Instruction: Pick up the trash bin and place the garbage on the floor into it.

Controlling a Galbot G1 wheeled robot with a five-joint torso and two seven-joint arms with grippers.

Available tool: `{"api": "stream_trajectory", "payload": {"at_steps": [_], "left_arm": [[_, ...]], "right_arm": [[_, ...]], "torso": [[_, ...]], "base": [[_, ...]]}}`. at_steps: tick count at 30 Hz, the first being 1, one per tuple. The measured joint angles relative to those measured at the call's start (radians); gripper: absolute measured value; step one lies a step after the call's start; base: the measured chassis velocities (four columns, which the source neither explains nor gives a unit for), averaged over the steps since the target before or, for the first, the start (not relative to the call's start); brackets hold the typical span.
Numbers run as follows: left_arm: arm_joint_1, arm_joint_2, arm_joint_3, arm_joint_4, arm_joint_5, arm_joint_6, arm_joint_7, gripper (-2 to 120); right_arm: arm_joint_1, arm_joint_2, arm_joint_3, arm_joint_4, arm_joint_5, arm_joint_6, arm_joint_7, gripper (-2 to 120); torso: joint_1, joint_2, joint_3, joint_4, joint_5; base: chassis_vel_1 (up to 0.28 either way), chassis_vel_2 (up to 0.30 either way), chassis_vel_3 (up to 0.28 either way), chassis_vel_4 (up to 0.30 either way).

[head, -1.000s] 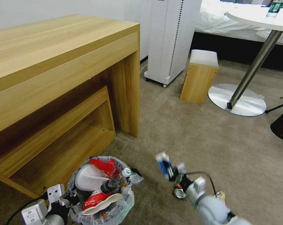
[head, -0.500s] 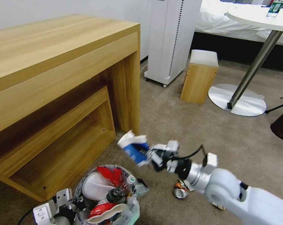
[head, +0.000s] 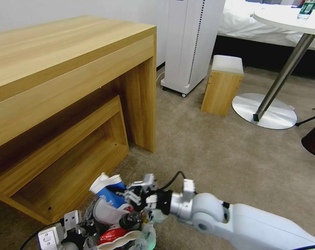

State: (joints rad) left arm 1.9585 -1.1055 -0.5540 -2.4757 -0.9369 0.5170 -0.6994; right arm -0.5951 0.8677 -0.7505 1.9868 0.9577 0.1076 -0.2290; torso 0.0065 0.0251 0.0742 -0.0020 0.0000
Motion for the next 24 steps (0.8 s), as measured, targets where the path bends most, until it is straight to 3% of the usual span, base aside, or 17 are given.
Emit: {"api": "stream_trajectory", "payload": {"at_steps": [13, 24], "left_arm": [[-0.002, 0.0, 0.009, 0.021, 0.028, -0.033, 0.001, 0], [0.012, -0.014, 0.025, 0.028, 0.088, -0.038, 0.018, 0]], "right_arm": [[-0.044, 0.018, -0.043, -0.055, -0.035, 0.003, 0.016, 0], [-0.023, 0.009, -0.047, -0.063, -0.058, 0.01, -0.006, 37]], "torso": [[0.0, 0.0, 0.0, -0.0002, 0.0], [0.0, 0.0, 0.0, -0.0002, 0.0]], "base": [[0.0, 0.0, 0.0, 0.0], [0.0, 0.0, 0.0, 0.0]]}}
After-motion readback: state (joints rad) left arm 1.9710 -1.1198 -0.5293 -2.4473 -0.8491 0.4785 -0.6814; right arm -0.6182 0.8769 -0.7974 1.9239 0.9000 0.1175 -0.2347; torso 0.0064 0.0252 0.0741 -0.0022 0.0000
